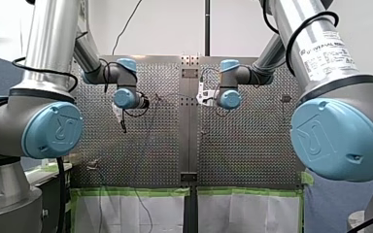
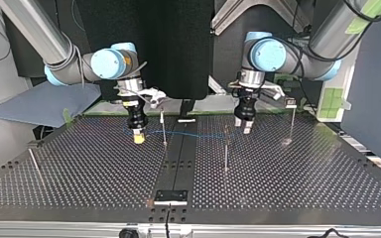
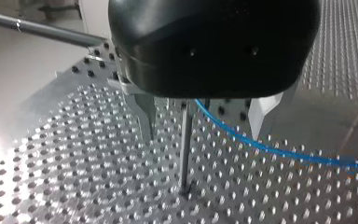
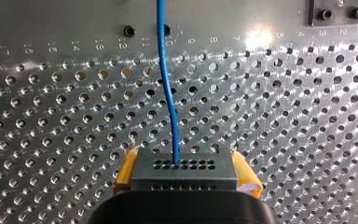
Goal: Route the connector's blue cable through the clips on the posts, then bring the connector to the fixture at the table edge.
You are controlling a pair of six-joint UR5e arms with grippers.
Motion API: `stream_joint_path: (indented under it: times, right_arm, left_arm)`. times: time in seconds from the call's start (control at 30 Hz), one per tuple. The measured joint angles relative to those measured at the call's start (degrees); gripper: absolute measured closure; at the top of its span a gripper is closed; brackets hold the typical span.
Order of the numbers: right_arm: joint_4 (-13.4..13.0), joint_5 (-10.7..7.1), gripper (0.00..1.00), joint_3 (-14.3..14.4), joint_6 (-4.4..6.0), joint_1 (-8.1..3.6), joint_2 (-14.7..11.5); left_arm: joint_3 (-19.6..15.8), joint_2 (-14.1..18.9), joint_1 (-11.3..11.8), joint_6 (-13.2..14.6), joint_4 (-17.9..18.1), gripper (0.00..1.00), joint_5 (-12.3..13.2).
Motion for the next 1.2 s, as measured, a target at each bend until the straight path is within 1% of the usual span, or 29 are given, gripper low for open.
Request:
stream_joint_path:
  times: [0.17,0.3,0.43,0.63,0.8,0.93,1.2]
  right_arm:
    - [0.1,0.0,1.0,0.0,0.02,0.03,0.0]
    - [0.2,-0.01,1.0,0.0,0.02,0.09,0.0]
    - [0.2,-0.12,1.0,0.0,0.02,0.13,0.0]
    - [0.2,-0.17,1.0,0.0,0.02,0.17,0.0]
    - [0.3,-0.18,1.0,0.0,0.02,0.19,0.0]
    - [0.4,-0.17,1.0,0.0,0.03,0.2,0.0]
    - [0.6,-0.25,1.0,0.0,0.03,0.2,0.0]
  left_arm:
    - [-1.7,1.9,-0.3,-0.4,-0.8,0.0,2.2]
    - [-2.7,3.7,-0.7,0.3,-1.1,0.0,4.0]
    - [-2.9,4.6,-1.2,1.7,-1.4,0.0,5.2]
    - [-3.0,4.8,-2.0,4.1,-2.0,0.0,5.4]
    - [-3.0,4.8,-2.5,6.2,-2.1,0.0,5.1]
    - [-2.9,4.8,-2.7,6.8,-2.1,0.0,4.5]
    - [-2.9,4.8,-2.9,7.2,-2.2,0.0,4.3]
